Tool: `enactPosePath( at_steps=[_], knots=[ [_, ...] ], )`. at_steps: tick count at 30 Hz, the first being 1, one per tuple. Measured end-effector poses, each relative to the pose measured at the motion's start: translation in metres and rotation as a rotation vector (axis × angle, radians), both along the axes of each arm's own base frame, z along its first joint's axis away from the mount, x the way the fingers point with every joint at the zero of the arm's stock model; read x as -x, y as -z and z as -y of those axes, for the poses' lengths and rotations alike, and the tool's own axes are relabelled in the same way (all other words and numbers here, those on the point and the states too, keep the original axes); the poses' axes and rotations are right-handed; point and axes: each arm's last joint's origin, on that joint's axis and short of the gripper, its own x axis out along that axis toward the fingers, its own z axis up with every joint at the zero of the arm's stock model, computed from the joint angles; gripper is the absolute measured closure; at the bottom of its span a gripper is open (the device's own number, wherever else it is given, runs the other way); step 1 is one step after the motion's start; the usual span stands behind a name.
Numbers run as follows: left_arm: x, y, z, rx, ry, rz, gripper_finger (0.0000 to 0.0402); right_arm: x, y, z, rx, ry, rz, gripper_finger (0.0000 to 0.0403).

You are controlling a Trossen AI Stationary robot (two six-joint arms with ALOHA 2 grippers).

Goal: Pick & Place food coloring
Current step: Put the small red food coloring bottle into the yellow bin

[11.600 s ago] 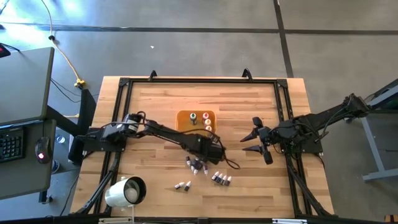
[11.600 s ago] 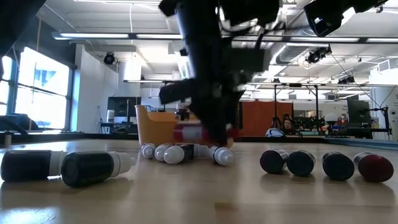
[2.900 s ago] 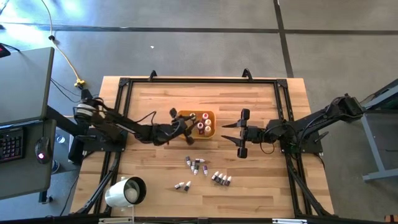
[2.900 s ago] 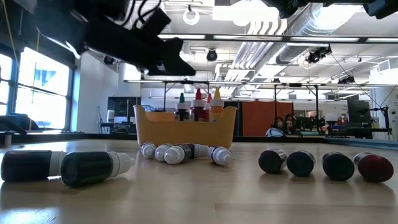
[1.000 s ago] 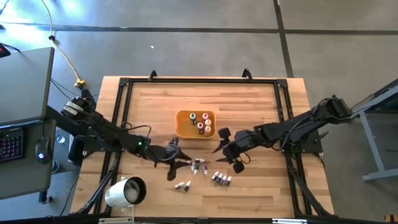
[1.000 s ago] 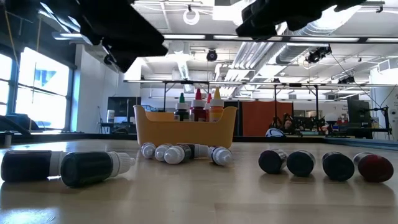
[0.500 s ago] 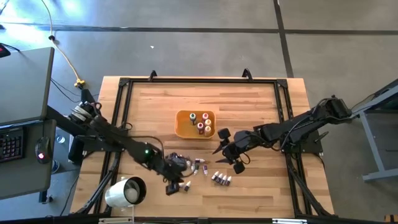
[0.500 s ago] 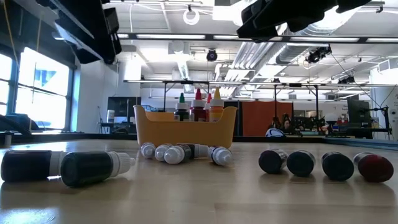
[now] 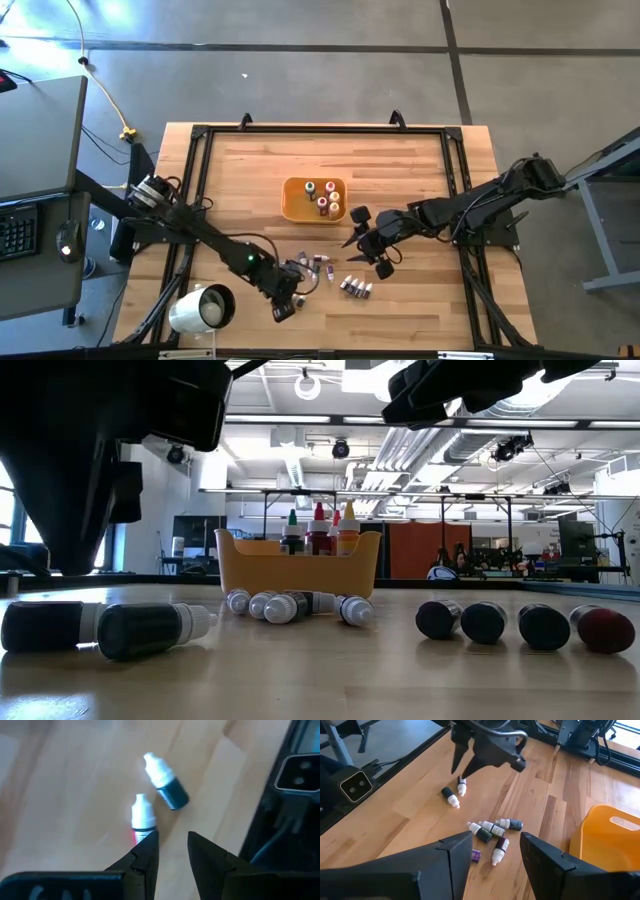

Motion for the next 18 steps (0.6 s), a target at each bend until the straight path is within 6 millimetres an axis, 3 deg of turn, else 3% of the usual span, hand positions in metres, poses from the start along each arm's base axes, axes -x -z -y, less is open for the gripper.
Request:
enactPosePath(
  at_steps=[18],
  knots=[
    [-0.0002,0.0030,-0.0020,-0.117,0.088,0.054,0.0300,0.0001,0.0000,0.0001,0.000,0.000,-0.001,0.0242]
  ],
)
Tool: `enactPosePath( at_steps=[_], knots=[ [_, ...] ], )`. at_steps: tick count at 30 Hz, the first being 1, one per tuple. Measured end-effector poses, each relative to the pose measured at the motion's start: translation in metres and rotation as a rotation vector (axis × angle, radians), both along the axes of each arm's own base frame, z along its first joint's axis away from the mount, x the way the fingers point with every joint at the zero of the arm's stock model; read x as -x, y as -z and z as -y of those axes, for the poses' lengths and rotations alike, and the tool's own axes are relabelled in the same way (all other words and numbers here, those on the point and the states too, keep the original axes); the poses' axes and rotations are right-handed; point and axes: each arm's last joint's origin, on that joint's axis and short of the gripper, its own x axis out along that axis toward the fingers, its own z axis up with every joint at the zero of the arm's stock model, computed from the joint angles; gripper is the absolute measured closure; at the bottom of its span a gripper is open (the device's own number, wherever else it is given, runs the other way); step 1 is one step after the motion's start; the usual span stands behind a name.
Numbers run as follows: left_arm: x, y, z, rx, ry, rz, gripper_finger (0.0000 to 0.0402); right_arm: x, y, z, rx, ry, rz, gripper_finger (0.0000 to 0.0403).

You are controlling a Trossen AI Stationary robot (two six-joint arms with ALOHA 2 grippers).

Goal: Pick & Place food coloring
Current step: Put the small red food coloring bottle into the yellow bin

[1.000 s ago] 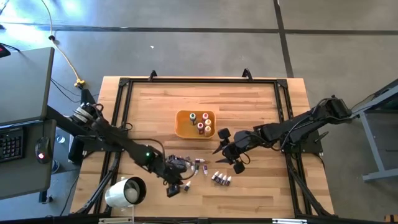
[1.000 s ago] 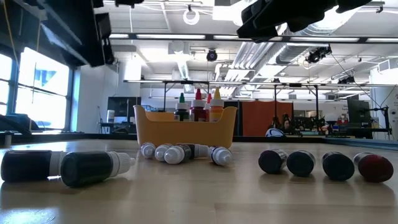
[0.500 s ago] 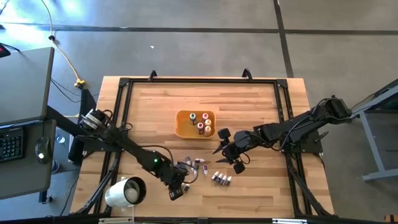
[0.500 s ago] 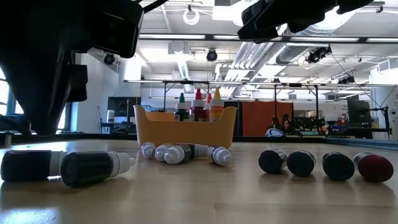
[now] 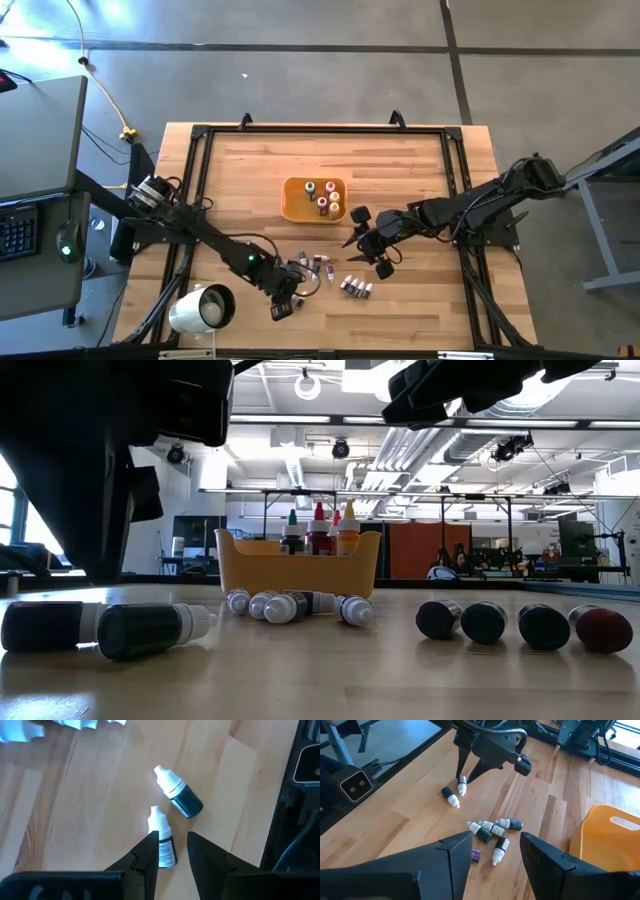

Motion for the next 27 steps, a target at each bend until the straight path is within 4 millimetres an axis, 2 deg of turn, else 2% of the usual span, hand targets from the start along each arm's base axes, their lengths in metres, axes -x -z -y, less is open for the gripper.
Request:
enactPosePath(
  at_steps=[18,27],
  knots=[
    [-0.005,0.026,0.008,0.001,0.054,-0.052,0.0300,0.001,0.001,0.000,0.008,-0.003,-0.009,0.0242],
    [-0.003,0.023,0.008,-0.120,0.251,0.022,0.0300,0.001,0.001,0.000,0.019,-0.010,-0.009,0.0242]
  ],
)
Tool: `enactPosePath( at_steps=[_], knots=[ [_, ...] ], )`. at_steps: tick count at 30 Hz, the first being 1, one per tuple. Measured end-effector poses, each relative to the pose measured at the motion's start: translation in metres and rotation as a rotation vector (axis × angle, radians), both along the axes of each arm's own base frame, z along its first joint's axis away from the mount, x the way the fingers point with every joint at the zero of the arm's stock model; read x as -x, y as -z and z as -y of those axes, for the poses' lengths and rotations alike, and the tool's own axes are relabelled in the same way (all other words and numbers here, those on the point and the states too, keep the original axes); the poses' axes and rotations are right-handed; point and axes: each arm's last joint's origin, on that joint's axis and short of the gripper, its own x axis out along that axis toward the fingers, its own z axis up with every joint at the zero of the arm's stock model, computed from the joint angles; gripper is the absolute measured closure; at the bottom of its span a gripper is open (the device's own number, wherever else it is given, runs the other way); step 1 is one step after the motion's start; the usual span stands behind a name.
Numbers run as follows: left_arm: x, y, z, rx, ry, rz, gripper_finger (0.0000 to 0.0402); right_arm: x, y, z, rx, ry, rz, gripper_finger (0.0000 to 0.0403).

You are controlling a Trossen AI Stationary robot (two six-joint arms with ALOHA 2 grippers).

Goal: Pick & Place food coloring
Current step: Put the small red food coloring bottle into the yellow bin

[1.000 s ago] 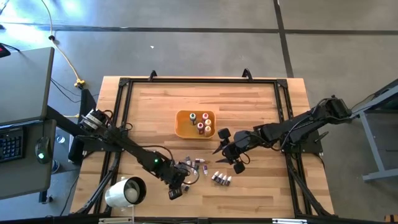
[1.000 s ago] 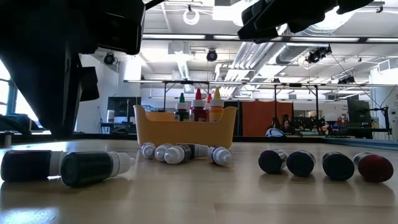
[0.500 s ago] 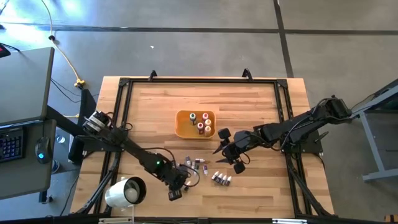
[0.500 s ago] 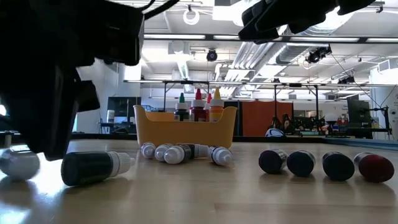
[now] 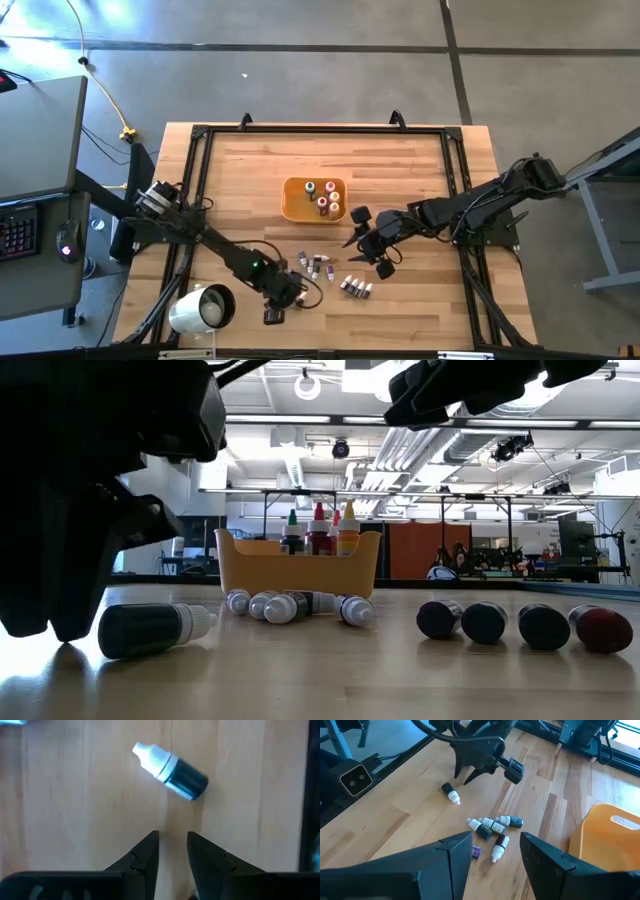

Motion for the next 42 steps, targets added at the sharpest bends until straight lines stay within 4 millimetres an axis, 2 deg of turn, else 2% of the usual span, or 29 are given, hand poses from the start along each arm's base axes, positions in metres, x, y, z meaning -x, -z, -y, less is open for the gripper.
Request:
enactPosePath(
  at_steps=[2,6,11,17,21,30,35,42],
  knots=[
    [-0.004,-0.005,-0.001,-0.034,0.057,0.016,0.0300,0.000,0.000,0.000,0.000,0.000,0.000,0.0242],
    [-0.007,-0.030,0.002,-0.101,0.169,-0.009,0.0300,0.000,0.000,0.000,0.000,0.000,0.000,0.0242],
    [0.003,-0.052,0.015,-0.206,0.363,-0.046,0.0300,0.000,0.000,0.000,0.000,0.000,0.000,0.0242],
    [0.022,-0.048,0.035,-0.214,0.475,-0.062,0.0300,0.000,0.000,0.000,0.000,0.000,-0.002,0.0242],
    [0.030,-0.044,0.041,-0.361,0.464,-0.013,0.0300,0.000,0.000,0.000,0.001,0.000,-0.004,0.0242],
    [0.029,-0.044,0.040,-0.397,0.447,0.007,0.0300,0.000,0.000,0.000,0.000,0.000,-0.004,0.0242],
    [0.031,-0.043,0.042,-0.329,0.473,-0.023,0.0300,0.000,0.000,0.000,0.001,0.000,-0.004,0.0242],
    [0.024,-0.022,0.048,-0.335,0.476,-0.050,0.0300,0.000,0.001,0.000,0.002,0.001,-0.009,0.0242]
  ],
)
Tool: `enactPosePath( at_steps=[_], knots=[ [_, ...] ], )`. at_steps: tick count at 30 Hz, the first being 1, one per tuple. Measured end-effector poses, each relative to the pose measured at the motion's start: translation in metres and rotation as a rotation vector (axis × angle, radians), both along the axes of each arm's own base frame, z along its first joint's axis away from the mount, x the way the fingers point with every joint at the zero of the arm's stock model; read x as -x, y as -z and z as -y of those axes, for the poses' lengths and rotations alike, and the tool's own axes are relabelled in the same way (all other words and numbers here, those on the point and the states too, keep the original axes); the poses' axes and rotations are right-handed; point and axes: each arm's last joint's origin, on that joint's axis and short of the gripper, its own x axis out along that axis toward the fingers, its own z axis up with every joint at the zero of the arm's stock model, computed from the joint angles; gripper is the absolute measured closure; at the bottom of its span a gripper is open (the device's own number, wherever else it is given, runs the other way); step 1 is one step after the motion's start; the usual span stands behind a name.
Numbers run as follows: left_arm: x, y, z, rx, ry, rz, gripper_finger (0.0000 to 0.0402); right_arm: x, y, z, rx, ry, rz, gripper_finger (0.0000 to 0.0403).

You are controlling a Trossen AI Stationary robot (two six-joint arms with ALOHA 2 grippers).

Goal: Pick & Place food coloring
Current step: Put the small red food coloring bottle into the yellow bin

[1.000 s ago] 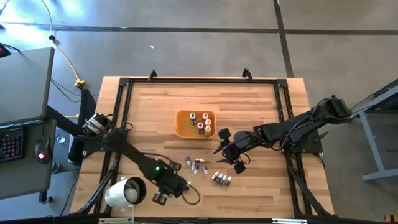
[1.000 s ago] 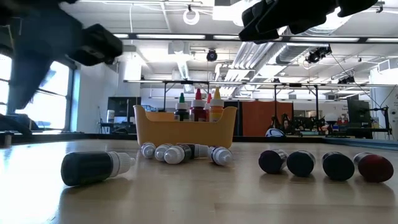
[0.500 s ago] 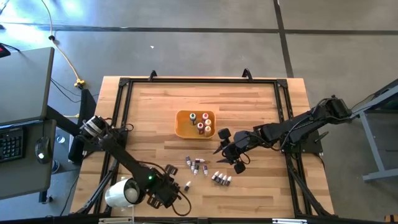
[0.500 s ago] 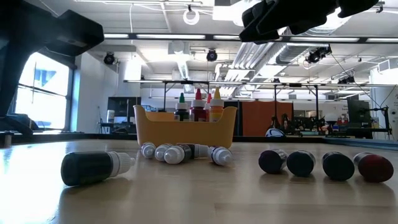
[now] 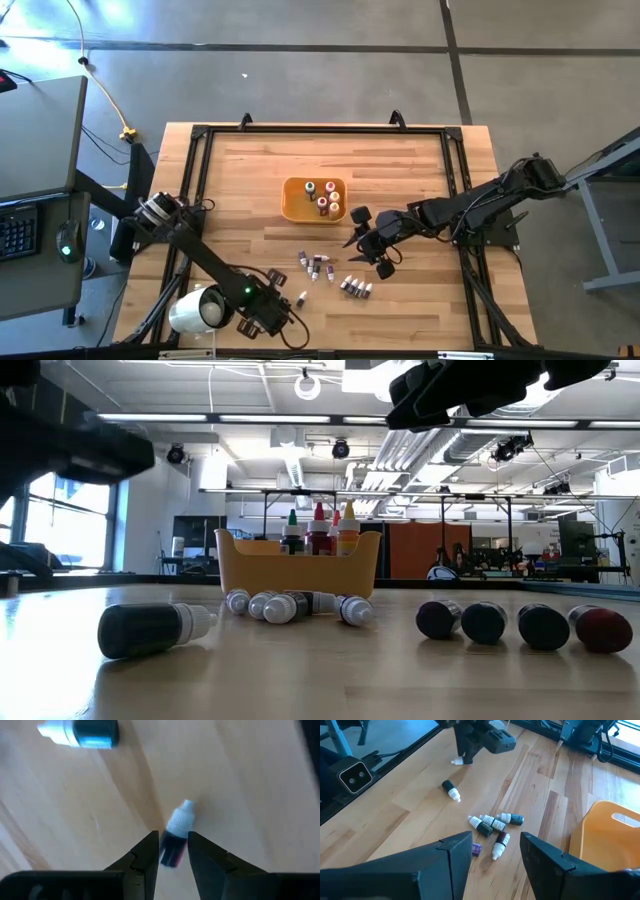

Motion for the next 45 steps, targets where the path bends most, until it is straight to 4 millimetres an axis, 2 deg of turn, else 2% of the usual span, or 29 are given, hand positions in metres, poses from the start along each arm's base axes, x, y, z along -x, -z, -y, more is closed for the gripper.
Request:
enactPosePath(
  at_steps=[5,12,20,24,29,32,35,38,41,45],
  knots=[
    [-0.002,0.014,0.001,-0.032,-0.001,-0.028,0.0300,0.000,0.001,0.000,0.002,-0.001,-0.007,0.0242],
    [-0.004,0.022,0.003,-0.053,0.003,-0.043,0.0302,0.000,0.001,0.000,0.002,0.000,-0.007,0.0242],
    [-0.007,0.016,0.004,-0.109,-0.006,-0.006,0.0332,0.000,0.001,0.000,0.002,0.000,-0.007,0.0242],
    [-0.017,0.005,-0.006,-0.294,-0.046,0.072,0.0323,0.000,0.001,0.000,0.002,0.000,-0.007,0.0242],
    [-0.032,-0.021,-0.039,-0.616,-0.127,0.132,0.0320,0.000,0.000,0.000,0.004,0.004,-0.004,0.0242],
    [-0.044,-0.035,-0.071,-0.787,-0.198,0.128,0.0320,0.000,0.000,0.000,0.004,0.005,-0.004,0.0242],
    [-0.060,-0.046,-0.104,-0.887,-0.283,0.139,0.0320,0.000,0.001,0.000,0.004,0.005,-0.004,0.0242],
    [-0.075,-0.053,-0.135,-0.858,-0.389,0.121,0.0318,0.000,0.001,0.000,0.004,0.005,-0.004,0.0242],
    [-0.083,-0.050,-0.165,-0.718,-0.478,0.022,0.0314,0.001,0.001,0.001,0.006,0.006,-0.011,0.0242],
    [-0.088,-0.047,-0.187,-0.525,-0.519,-0.084,0.0304,0.002,0.003,0.001,0.012,0.006,-0.034,0.0242]
  ],
)
